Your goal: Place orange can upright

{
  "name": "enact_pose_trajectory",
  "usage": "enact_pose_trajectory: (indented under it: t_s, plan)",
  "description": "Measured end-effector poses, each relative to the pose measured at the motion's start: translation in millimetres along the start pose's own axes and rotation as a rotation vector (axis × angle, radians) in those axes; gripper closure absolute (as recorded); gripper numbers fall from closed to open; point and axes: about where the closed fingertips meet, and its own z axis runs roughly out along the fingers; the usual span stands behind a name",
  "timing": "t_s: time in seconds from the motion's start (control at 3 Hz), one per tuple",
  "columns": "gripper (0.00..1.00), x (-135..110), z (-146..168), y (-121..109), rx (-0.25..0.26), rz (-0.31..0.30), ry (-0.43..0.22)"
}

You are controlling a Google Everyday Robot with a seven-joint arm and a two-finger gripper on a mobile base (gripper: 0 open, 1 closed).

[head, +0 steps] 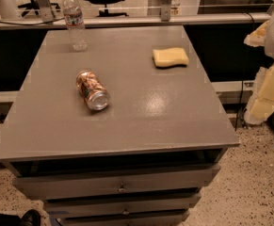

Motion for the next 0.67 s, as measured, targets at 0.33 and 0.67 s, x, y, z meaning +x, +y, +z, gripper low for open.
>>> enact_pose_trajectory:
  t_s: [0.33,0.67]
  plan:
    - [0.00,0.0,0.0,0.0,0.000,0.000,0.000]
    - [0.00,-20.1,13.0,-9.8,0.010,0.040,-0.033]
